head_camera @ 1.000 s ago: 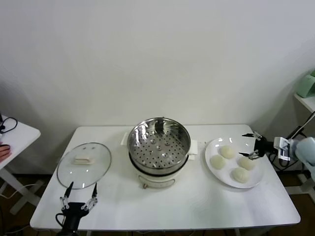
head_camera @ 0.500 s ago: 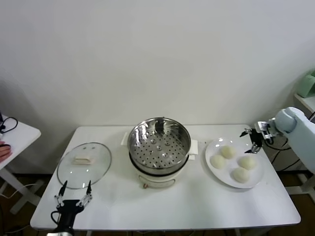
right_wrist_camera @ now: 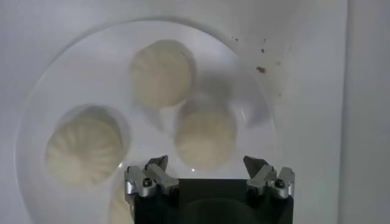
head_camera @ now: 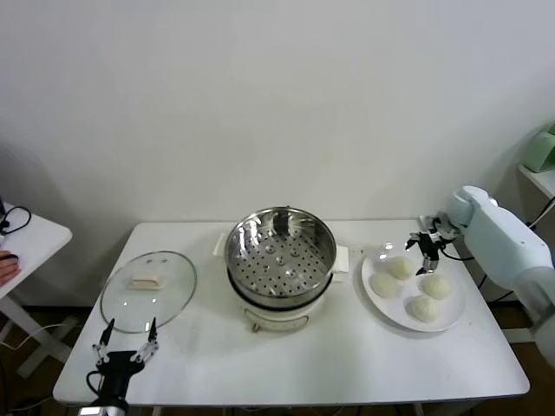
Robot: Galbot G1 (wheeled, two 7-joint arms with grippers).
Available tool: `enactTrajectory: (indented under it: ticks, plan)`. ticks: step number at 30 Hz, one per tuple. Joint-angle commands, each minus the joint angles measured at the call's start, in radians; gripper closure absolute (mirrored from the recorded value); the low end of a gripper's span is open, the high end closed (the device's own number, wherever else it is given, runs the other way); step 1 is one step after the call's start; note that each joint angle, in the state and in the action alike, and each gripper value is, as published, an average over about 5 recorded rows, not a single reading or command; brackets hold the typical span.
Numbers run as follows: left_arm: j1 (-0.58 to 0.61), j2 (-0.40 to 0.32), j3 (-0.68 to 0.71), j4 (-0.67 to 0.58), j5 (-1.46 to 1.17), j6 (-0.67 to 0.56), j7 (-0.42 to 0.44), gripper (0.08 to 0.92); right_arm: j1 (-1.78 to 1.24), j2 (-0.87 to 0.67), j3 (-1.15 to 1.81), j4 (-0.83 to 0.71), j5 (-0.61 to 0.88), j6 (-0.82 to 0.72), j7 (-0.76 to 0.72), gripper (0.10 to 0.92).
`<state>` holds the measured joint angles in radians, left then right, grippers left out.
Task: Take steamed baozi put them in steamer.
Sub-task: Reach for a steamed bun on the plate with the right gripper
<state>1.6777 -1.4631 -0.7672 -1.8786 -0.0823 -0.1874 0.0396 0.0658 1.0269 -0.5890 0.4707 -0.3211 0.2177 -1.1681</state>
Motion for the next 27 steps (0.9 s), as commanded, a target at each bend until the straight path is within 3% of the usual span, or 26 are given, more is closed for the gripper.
enactTrajectory:
  ticks: [1, 27]
  plan:
    - [-0.003, 0.000, 0.001, 0.003, -0.001, 0.003, -0.002, 0.177, 0.006, 0.069, 0.006, -0.084, -0.033, 0.008, 0.002, 0.203]
    - [-0.005, 0.000, 0.000, 0.008, -0.008, 0.008, -0.008, 0.177, -0.011, 0.094, 0.043, -0.128, -0.115, 0.017, 0.020, 0.233]
